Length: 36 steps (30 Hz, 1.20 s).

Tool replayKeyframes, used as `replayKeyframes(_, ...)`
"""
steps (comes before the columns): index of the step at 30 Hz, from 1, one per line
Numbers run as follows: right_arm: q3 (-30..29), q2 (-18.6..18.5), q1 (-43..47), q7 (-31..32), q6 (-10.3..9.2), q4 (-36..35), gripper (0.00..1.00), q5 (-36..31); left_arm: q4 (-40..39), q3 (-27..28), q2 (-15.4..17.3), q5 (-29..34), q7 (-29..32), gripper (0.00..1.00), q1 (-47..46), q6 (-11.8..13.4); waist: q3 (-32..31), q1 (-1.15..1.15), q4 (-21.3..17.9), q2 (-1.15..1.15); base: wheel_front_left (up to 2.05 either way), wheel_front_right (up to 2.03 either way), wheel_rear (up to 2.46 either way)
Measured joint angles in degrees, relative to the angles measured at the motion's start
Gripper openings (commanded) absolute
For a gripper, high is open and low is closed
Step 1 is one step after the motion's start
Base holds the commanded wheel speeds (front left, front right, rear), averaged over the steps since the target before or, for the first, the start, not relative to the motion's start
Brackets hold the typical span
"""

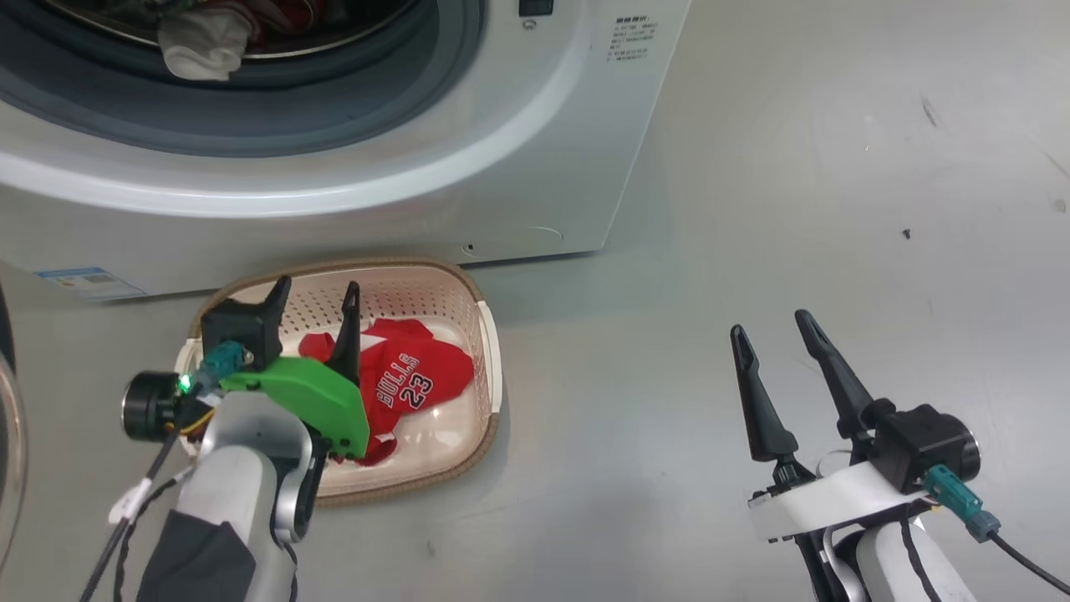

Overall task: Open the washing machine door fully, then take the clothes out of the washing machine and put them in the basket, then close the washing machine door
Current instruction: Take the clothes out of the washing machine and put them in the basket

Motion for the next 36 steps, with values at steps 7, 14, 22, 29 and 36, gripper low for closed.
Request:
replayKeyframes(7,1.32,-0.08,-4.43,0.0,0.0,-1.45,1.0,2.11,4.22,2.61,0.87,-0.09,5.05,1.0,-10.81,0.0,6.39,0.0,-1.81,0.0,0.0,0.0,0.0)
replayKeyframes(14,2.16,-0.12,-8.74,0.0,-0.01,-2.38,1.0,4.55,5.42,5.09,4.0,-0.14,9.28,1.0,-21.46,0.01,11.99,0.0,-3.85,0.0,0.0,0.0,0.0)
replayKeyframes(22,4.26,-0.15,-12.89,0.0,-0.1,-2.25,1.0,7.82,7.99,6.0,9.61,2.24,13.17,1.0,-31.55,0.01,17.22,0.0,-6.99,0.0,0.0,0.0,0.0)
replayKeyframes(29,5.82,-0.15,-14.75,0.0,-0.53,-1.62,1.0,10.31,10.98,6.45,13.43,4.47,15.61,1.0,-37.8,0.0,19.75,0.0,-10.54,0.0,0.0,0.0,0.0)
replayKeyframes(36,7.47,-0.14,-15.86,0.0,-0.98,-1.18,1.0,11.99,13.35,6.87,15.44,6.32,17.12,1.0,-42.4,0.11,21.21,0.0,-13.76,0.0,0.0,0.0,0.0)
